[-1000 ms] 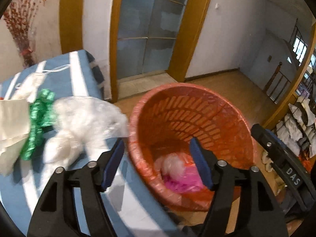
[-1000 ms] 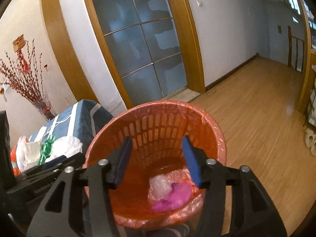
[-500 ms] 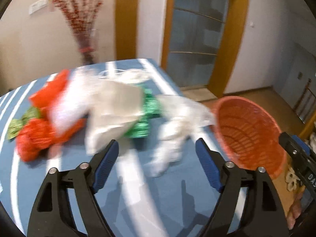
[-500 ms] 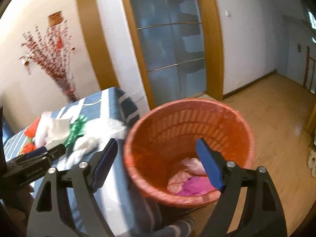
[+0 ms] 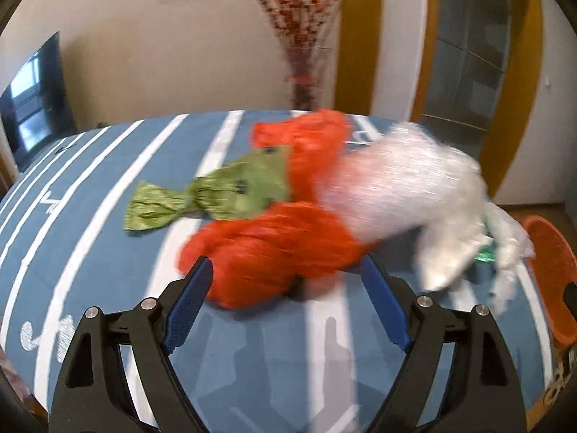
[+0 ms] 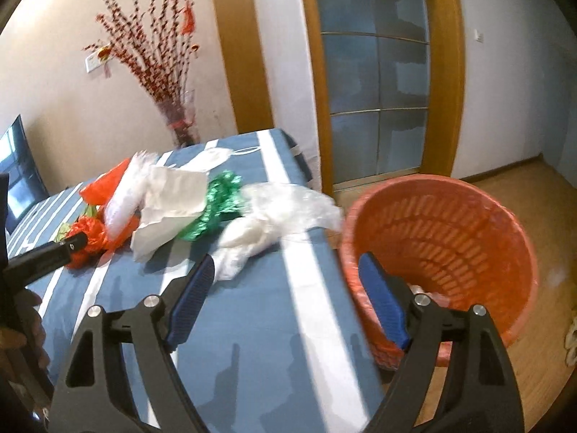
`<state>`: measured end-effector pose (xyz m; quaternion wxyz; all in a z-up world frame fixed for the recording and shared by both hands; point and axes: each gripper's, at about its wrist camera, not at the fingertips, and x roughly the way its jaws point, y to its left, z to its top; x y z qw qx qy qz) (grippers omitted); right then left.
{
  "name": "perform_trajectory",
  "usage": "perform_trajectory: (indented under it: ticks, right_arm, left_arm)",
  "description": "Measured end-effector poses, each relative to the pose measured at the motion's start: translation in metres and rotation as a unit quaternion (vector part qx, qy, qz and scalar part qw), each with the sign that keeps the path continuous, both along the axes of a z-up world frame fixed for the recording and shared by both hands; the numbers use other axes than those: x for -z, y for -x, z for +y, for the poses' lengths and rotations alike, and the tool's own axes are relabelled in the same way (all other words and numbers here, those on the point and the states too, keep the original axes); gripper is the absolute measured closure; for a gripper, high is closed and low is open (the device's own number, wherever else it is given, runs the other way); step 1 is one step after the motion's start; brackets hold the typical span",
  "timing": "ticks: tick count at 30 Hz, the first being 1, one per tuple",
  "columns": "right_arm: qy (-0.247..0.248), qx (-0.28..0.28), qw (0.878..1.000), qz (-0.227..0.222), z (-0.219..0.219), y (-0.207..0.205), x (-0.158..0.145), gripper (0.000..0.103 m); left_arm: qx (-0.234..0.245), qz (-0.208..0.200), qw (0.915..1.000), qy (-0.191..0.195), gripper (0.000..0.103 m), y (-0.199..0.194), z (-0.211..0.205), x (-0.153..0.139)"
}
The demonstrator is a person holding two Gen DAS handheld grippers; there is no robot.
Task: Collect trash
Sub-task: 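Grasp the orange bag with the left tool while the right tool grasps the white bag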
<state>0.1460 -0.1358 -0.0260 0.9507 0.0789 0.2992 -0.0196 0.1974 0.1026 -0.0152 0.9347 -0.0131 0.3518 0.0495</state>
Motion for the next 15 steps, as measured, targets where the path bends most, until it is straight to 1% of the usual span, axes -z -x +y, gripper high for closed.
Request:
perform_trajectory:
  ticks: [4,6,10,12,15]
  right_arm:
    - [0.004,-0.008,1.000,0.004,0.014,-0.014,0.000,0.022]
    - [0.007,-0.008,1.000,0.005,0.019,-0.020,0.001,0.022]
    - [0.012,-0.009,1.000,0.009,0.026,-0.031,0.002,0.022]
    - [0.013,-0.008,1.000,0.013,0.027,-0.036,0.004,0.022]
    - [0.012,-0.007,1.000,0.021,0.028,-0.044,0.008,0.022]
  left_arm:
    - [-0.007,0.010,0.9999,0.005,0.019,-0.013,0.018,0.006]
    - [0.000,0.018,0.9998,0.010,0.019,-0.021,0.021,0.010]
    - [0.011,0.031,0.9995,0.004,0.017,-0.033,0.024,0.017]
    - [0.018,0.038,0.9990,0.014,0.017,-0.037,0.028,0.020]
    - [0.026,0.037,0.9985,0.029,0.018,-0.037,0.036,0.021]
